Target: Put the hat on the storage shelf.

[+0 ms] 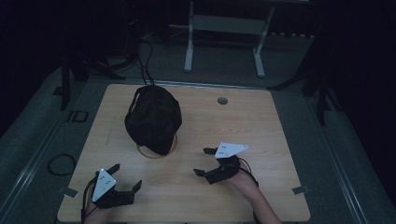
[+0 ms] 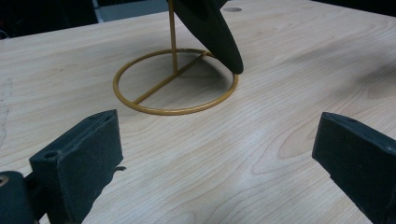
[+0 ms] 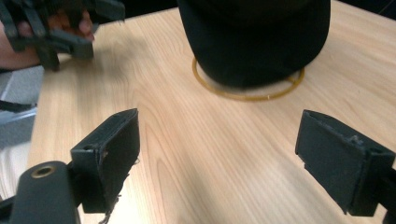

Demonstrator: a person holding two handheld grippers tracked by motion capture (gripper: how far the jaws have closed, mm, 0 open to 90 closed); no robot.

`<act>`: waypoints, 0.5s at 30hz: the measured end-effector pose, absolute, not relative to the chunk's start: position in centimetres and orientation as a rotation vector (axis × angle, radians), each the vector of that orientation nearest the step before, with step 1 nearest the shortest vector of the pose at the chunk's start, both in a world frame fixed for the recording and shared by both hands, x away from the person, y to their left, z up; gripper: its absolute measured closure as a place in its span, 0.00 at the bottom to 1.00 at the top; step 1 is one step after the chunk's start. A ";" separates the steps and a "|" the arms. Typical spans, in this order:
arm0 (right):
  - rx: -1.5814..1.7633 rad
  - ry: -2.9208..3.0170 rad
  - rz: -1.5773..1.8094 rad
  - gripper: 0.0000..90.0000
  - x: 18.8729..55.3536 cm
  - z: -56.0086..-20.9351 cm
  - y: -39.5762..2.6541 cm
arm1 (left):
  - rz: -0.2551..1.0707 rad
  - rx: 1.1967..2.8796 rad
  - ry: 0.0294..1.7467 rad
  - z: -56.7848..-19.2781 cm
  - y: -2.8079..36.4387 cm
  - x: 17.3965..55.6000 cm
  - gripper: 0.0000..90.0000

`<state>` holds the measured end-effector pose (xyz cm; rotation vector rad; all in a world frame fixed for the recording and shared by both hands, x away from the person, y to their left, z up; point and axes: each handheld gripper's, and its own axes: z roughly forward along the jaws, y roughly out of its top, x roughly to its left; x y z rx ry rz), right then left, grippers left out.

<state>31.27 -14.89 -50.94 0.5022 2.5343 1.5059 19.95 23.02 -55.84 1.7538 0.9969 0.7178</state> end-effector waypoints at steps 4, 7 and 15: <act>0.513 2.543 1.489 0.15 30.9 -52.1 -15.6 | 0.713 1.755 0.998 -55.9 23.0 20.0 0.02; 0.552 2.537 1.478 0.15 30.8 -52.8 -16.3 | 0.712 1.759 0.999 -56.0 23.0 20.0 0.02; 0.597 2.526 1.423 0.15 30.3 -54.5 -18.2 | 0.708 1.780 1.024 -56.2 23.1 20.3 0.02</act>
